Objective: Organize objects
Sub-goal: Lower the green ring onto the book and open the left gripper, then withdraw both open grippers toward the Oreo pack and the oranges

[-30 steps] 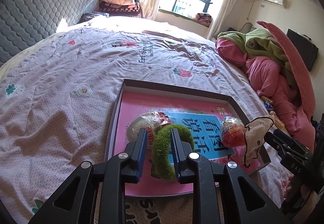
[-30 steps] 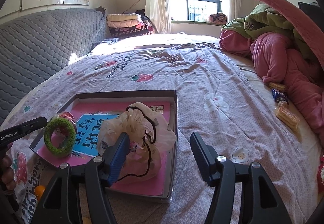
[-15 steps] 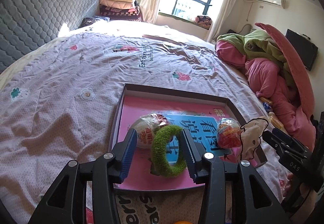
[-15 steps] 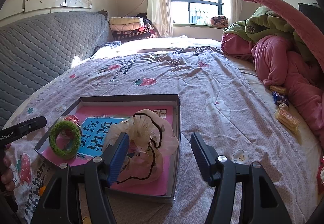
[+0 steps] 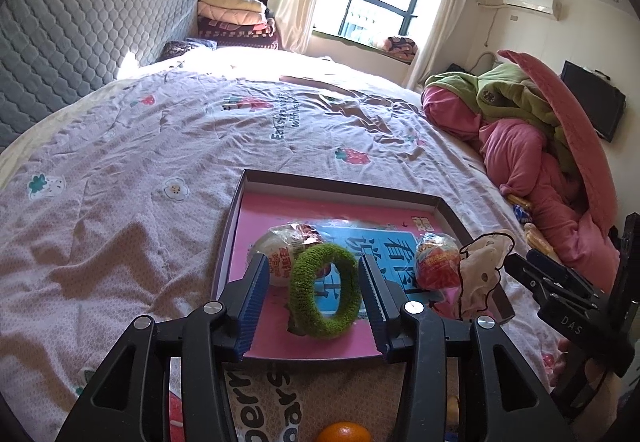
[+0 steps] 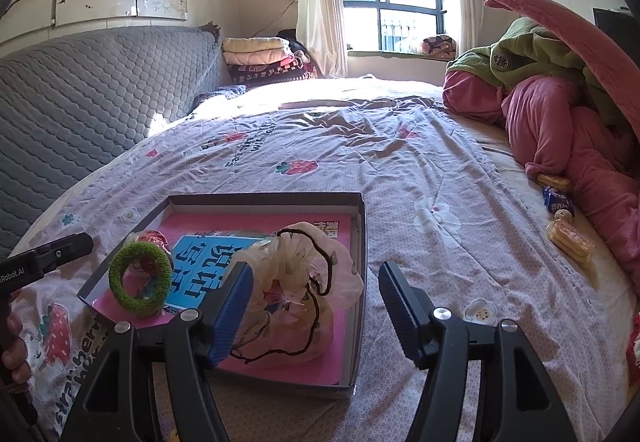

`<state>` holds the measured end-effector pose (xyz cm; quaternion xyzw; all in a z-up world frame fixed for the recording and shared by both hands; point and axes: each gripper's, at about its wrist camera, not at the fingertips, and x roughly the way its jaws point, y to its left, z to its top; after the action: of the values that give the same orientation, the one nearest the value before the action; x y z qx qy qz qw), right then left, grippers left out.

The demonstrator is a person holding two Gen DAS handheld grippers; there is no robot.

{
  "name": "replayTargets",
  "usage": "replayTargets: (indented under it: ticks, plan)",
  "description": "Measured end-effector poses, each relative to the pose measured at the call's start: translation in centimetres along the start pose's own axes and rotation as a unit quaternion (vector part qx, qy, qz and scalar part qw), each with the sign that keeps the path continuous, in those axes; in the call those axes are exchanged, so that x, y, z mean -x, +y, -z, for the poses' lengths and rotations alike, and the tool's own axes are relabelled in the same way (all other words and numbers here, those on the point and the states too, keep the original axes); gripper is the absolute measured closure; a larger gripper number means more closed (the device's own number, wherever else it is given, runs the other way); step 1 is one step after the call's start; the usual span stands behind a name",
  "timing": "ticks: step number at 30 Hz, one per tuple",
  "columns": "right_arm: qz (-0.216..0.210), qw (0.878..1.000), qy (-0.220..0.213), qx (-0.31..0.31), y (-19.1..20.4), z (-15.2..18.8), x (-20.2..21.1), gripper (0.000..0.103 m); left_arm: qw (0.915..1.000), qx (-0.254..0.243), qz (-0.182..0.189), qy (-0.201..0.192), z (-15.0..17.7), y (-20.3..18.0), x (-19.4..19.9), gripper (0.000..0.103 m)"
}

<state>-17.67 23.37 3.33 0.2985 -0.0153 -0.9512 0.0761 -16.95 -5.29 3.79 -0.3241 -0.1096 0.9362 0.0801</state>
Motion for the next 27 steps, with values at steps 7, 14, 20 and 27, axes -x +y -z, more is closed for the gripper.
replayTargets:
  ticks: [7,14,20,27]
  plan:
    - [-0.004,1.0,-0.007,0.014,0.7,-0.2,0.6,0.036,1.0,0.001,0.002,-0.002,0.5,-0.8,1.3,0.051]
    - [-0.01,1.0,-0.015,0.024,1.1,-0.3,1.6,0.033,0.9999,-0.006,-0.014,-0.003,1.0,-1.9,2.2,0.044]
    - [-0.016,0.999,-0.014,0.029,1.2,-0.2,2.2,0.033,0.9995,-0.017,-0.026,0.002,1.7,-2.9,3.0,0.037]
    - [-0.019,0.999,-0.027,0.033,1.2,0.0,3.4,0.033,0.9991,-0.027,-0.033,0.001,2.3,-4.1,4.4,0.036]
